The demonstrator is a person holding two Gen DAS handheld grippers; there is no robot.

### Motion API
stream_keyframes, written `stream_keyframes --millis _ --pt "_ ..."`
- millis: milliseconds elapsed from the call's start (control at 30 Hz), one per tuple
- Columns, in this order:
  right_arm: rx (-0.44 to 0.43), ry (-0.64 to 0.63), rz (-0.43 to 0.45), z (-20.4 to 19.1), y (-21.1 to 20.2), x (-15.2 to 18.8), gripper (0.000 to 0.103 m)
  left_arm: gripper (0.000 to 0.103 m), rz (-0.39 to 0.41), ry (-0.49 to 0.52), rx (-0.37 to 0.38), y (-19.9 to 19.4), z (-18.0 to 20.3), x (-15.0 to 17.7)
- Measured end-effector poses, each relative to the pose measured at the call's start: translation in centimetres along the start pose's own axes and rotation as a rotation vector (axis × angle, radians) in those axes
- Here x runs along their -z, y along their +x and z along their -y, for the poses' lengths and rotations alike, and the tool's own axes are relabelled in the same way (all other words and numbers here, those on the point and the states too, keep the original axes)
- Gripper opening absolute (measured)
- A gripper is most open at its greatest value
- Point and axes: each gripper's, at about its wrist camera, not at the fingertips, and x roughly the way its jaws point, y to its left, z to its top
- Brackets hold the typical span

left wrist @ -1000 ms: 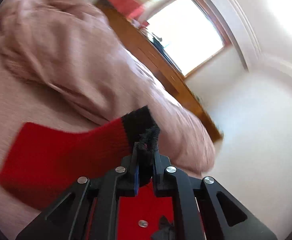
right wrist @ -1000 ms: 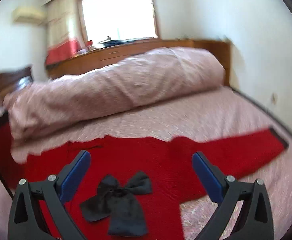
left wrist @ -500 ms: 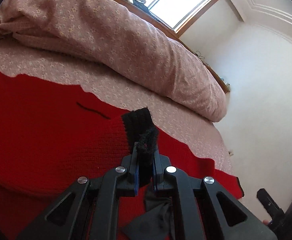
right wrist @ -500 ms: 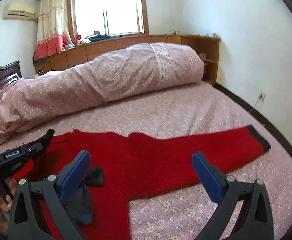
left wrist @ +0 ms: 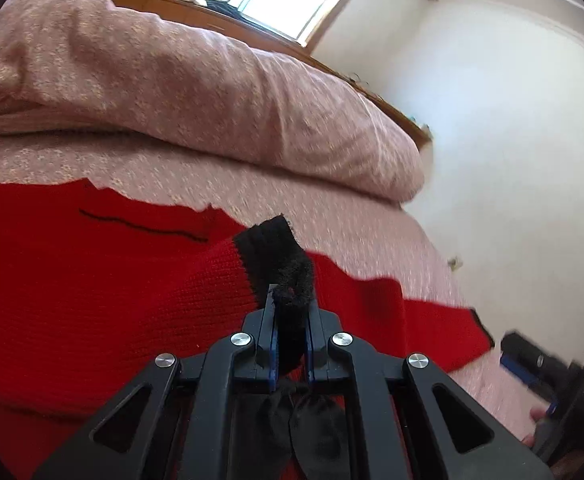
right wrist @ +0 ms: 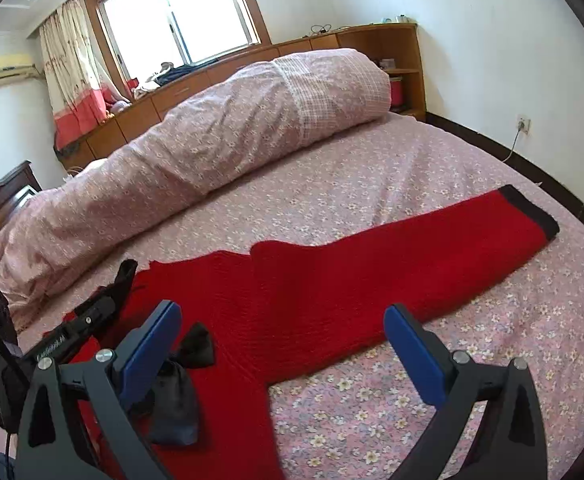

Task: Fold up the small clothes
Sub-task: 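Fold the held sleeve across the cardigan body and release with the left gripper, then move the right gripper to the black cuff of the other sleeve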

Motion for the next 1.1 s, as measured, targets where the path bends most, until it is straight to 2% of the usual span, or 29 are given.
stream_keyframes --millis 233,300,367,400,433,500,600,633,767,867,1000,1100 --pt "0.002 0.027 -0.014 0.5 0.0 0.1 0.103 0.003 -0.034 0.094 -0.02 0.7 0.9 1.6" --pt "0.005 0.03 -0.017 0.7 0.1 0.1 0.103 0.004 -0.068 0.116 -0.041 1.5 1.2 2.1" --pt "0.004 0.033 -0.019 0.8 0.1 0.1 0.103 0.012 -0.102 0.116 -0.043 1.9 1.3 2.3" --pt "0.003 0.035 -0.02 0.9 0.0 0.2 0.103 0.021 -0.116 0.103 -0.019 1.9 1.4 2.5" --pt "0.002 0.034 -0.02 1.0 0.0 0.2 0.103 0.028 -0.115 0.094 0.004 1.7 1.5 2.6" --pt "0.008 0.031 -0.021 1.1 -0.1 0.2 0.103 0.035 -0.098 0.091 0.03 0.9 2.2 2.6" --pt "0.019 0.03 -0.021 2.1 -0.1 0.2 0.103 0.05 -0.101 0.115 0.006 -0.3 3.0 2.1" --pt "0.022 0.035 -0.022 2.6 -0.2 0.2 0.103 0.051 -0.104 0.12 -0.003 -0.7 3.1 1.9" --pt "0.02 0.076 -0.023 5.9 -0.5 -0.2 0.103 0.051 -0.085 0.159 -0.07 -3.1 2.5 0.5" --pt "0.014 0.109 -0.012 9.2 -1.0 -0.8 0.103 0.052 -0.072 0.188 -0.183 -5.8 0.8 -0.5" --pt "-0.021 0.198 0.015 15.6 -1.2 -1.9 0.103 0.052 -0.047 0.217 -0.319 -11.3 -3.5 -1.3" --pt "-0.046 0.231 -0.024 20.2 0.1 -2.7 0.103 0.053 -0.026 0.184 -0.393 -15.4 -7.5 -1.1"
